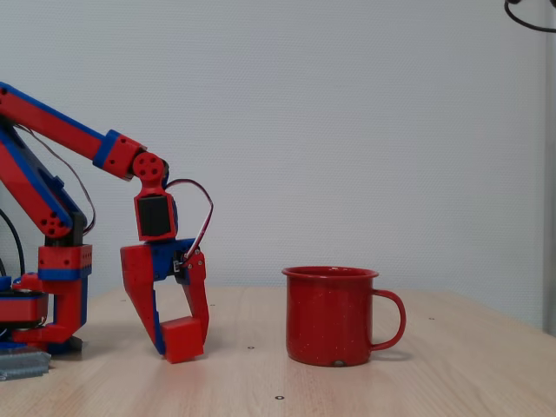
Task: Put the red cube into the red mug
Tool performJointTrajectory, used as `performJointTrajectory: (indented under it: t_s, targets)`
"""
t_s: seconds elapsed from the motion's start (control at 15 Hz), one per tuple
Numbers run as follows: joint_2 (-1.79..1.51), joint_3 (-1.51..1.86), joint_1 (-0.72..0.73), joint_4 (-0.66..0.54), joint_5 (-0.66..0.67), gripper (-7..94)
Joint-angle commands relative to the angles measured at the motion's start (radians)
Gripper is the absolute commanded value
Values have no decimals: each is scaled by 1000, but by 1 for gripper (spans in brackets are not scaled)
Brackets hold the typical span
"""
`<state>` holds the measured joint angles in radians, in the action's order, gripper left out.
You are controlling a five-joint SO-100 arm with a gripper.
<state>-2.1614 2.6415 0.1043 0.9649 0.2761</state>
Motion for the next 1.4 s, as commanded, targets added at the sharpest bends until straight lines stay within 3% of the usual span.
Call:
performJointTrajectory:
  t_s: [0.0, 0.47, 0.87, 1.33]
  targets:
    - [-92, -71, -21, 118, -6, 1]
    - [-161, -391, -114, 431, -12, 0]
    - [41, -950, -100, 684, -80, 0]
    - [351, -1448, -46, 827, -175, 0]
